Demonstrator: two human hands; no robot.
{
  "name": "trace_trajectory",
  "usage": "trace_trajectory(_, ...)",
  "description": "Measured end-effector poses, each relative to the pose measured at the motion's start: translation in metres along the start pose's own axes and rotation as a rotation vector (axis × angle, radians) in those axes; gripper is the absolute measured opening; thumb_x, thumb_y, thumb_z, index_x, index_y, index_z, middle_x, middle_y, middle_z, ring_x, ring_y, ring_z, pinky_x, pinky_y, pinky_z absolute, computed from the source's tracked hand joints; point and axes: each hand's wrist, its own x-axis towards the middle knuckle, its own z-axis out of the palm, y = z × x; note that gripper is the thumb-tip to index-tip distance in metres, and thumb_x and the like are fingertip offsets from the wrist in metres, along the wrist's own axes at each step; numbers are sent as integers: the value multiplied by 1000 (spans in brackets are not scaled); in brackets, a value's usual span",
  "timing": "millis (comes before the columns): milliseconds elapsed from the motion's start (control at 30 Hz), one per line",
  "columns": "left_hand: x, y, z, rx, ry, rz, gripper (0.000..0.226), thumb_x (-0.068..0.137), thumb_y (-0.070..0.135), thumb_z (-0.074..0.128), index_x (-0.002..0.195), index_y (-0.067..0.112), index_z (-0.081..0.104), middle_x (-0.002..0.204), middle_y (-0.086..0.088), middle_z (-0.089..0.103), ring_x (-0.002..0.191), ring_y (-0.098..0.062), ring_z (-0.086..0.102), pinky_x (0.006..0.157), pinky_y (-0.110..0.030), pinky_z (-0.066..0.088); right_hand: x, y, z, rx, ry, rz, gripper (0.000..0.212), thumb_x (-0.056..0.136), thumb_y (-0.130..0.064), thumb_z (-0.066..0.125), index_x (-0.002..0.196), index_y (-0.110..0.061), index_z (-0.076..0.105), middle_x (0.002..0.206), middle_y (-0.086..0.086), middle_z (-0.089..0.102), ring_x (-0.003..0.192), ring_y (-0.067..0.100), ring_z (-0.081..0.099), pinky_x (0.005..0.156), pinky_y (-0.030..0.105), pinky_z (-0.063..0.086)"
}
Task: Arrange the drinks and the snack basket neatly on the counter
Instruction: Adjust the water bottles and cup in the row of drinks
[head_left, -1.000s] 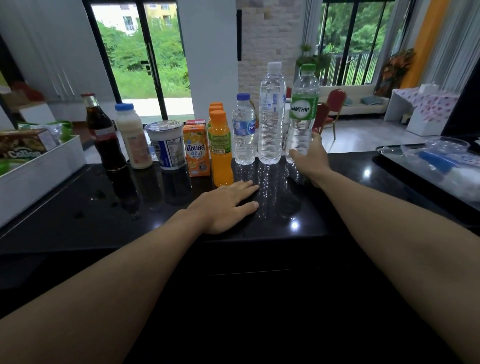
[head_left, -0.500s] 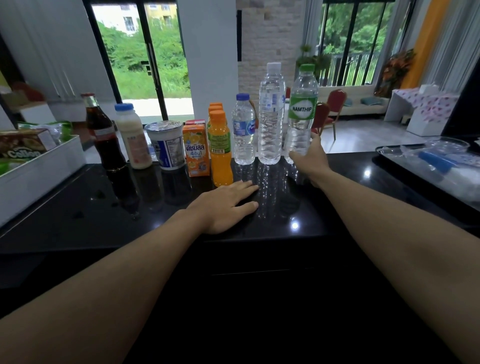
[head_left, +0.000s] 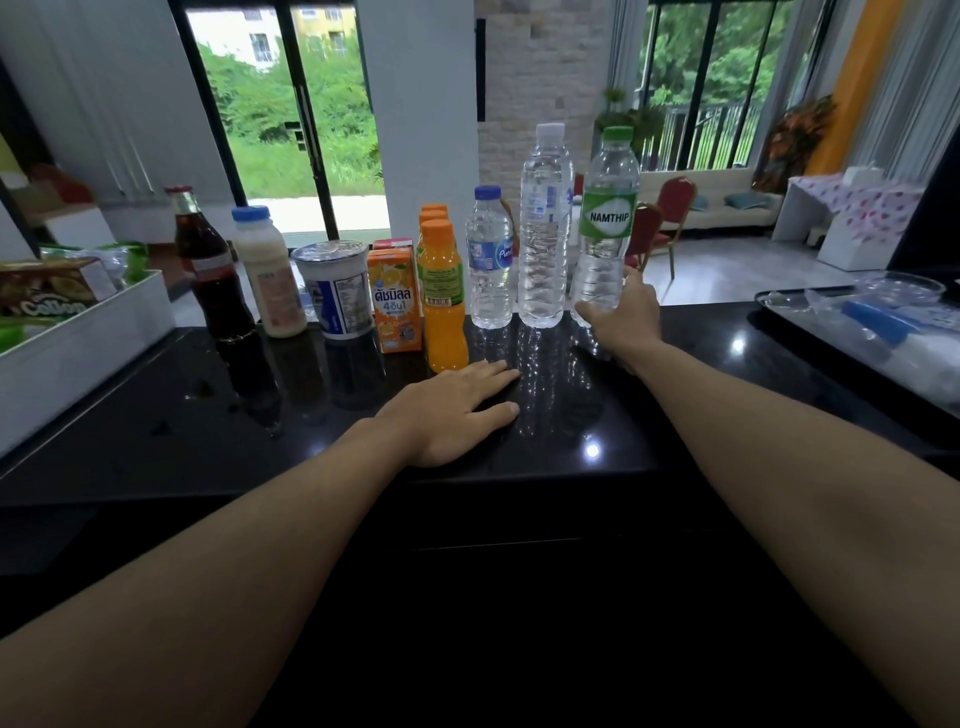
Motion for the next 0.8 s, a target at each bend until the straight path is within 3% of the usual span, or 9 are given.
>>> trace_trajectory(200,-1,1,0,-3,16,8,60,100,62,31,155,44,18,163,21,13,150,-3,10,116,-37,16,-1,-3,0,-52,7,13,78,87,-34,78,150,-12,37,142,17,46,128,35,51,108,45,43)
trace_trajectory(600,-1,-1,2,-46,54,-7,60,98,64,34,154,45,24,161,22,18,148,-4,17,114,-40,23,-9,-4,-4,-68,5,17,82,87,-37,77,151,-6,37,145,17,48,131,34,49,109,43,43)
trace_trajectory(733,-8,-1,2,-94,167,-18,52,99,53,45,148,35,43,156,14,38,143,-10,35,114,-36,32,-16,-7,-8,-44,47,27,84,86,-38,77,151,-9,33,147,16,41,134,34,44,111,44,39)
trace_trajectory(800,-15,-1,0,-142,245,-25,41,98,44,50,137,32,59,142,10,56,127,-13,54,106,-36,43,-20,-8,-9,-48,70,17,81,86,-38,77,148,-9,35,143,16,42,132,34,45,110,47,40)
